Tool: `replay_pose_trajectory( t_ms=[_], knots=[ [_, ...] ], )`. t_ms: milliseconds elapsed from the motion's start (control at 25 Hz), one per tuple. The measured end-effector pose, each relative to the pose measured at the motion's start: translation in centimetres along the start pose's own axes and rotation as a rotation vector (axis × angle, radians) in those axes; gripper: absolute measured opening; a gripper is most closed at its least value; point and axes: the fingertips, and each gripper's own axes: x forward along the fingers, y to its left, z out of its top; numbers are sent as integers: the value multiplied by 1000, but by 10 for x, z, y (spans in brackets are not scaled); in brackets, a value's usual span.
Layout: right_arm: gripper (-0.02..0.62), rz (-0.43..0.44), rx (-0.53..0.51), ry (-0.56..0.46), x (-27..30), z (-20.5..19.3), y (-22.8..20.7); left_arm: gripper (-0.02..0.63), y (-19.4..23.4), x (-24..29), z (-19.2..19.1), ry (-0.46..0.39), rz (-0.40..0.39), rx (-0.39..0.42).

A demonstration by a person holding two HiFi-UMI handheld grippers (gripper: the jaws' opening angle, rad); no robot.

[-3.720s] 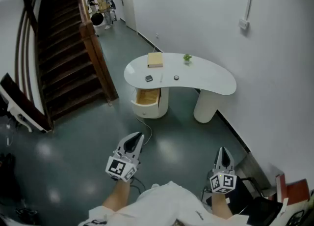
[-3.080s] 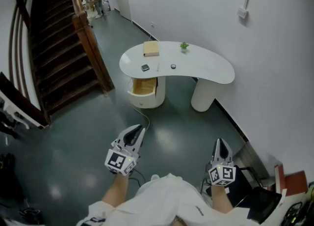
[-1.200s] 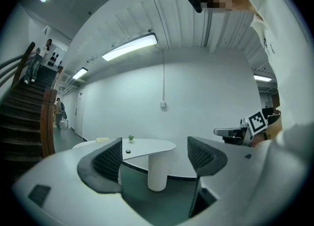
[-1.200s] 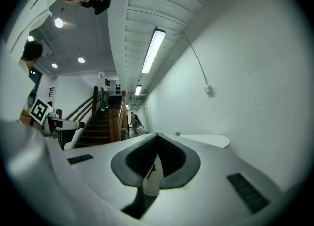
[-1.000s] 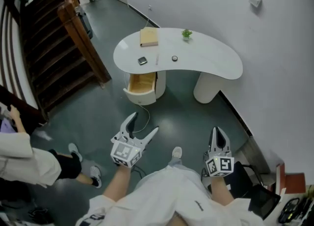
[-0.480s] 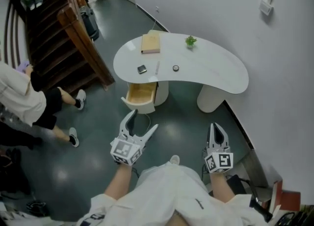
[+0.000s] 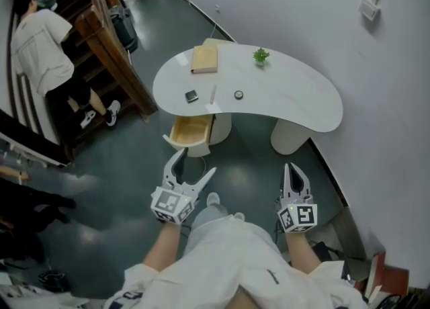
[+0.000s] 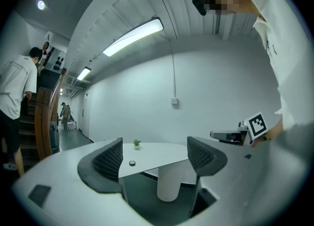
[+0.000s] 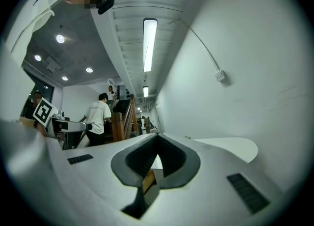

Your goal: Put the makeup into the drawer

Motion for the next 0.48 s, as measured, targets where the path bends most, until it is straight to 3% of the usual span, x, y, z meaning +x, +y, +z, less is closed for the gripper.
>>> replay_pose_trajectory(
  t_ms=[480],
  knots=[
    [17,-37,7,19,50,-9,-19,396,31,73,-1,-1,-64,-12]
  ],
)
